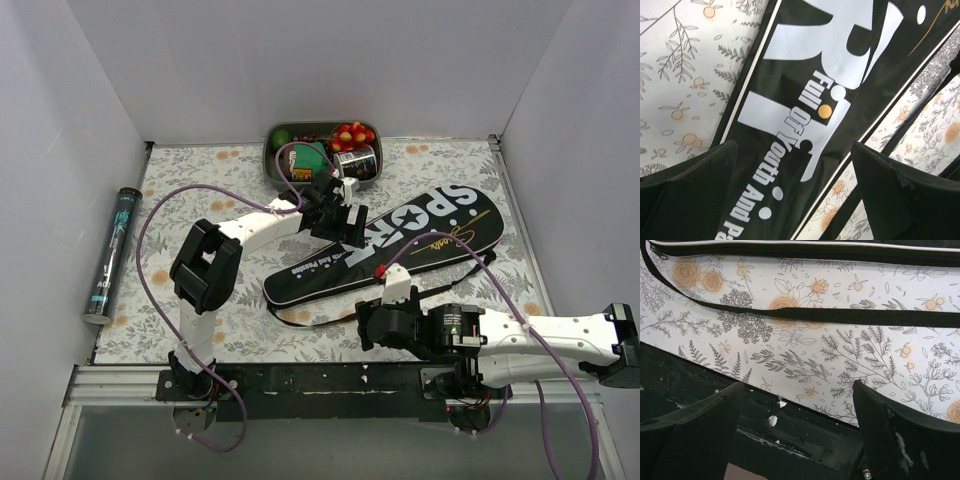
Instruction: Pack up the badminton gear
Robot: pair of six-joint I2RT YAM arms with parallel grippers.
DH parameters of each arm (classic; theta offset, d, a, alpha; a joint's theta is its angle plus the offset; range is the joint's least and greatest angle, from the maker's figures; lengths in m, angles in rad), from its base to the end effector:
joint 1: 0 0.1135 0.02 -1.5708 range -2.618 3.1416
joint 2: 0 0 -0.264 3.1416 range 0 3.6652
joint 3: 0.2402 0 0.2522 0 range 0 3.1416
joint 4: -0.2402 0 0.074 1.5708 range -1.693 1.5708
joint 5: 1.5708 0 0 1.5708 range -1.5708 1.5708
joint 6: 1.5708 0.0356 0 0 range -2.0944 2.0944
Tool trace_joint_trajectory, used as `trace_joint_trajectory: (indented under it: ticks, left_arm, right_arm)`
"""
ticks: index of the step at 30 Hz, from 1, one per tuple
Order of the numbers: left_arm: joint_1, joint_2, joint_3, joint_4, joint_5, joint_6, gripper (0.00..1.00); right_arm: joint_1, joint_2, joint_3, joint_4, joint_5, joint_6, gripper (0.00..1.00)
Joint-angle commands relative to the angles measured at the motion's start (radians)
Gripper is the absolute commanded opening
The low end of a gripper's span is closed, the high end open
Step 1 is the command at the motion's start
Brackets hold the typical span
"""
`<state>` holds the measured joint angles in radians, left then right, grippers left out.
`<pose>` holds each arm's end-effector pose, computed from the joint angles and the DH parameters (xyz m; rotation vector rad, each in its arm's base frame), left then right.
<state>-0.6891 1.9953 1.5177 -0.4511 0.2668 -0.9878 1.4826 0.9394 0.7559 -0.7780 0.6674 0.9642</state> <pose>0.3327 -0.2862 0.2080 -0.2884 2.7433 -0.9287 0.0373 0.1717 0.2573 -0.3457 2.2780 0.4069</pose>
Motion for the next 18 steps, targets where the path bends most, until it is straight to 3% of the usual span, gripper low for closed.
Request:
trace_joint_trajectory:
  ticks: [1,7,13,17,18]
  left_arm:
    - [-0.004,-0.142,-0.013,-0.038,-0.032,0.032,0.98]
    - [-0.013,-0.393,-0.12,-0.001,-0.073,-0.006,0.98]
    - [-0.021,-0.663,-0.292,0.02,-0.155,-0.072,0.98]
    - [-0.024,-0.826,-0.369,-0.017,-0.198,-0.103,0.98]
    - [-0.024,-0.849,-0.381,-0.023,-0.205,-0.109,0.98]
  right_arm:
    - [-0.002,0.004,0.091,-0.098,0.075,0.033,0.96]
    - [-0.004,0.073,0.221,-0.178,0.144,-0.007,0.98]
    - [-0.068,0.117,0.296,-0.088,0.236,-0.166,0.98]
    - [-0.275,0.127,0.281,0.115,0.082,-0.388,0.98]
    - [-0.321,0.127,0.27,0.158,-0.021,-0.433,0.98]
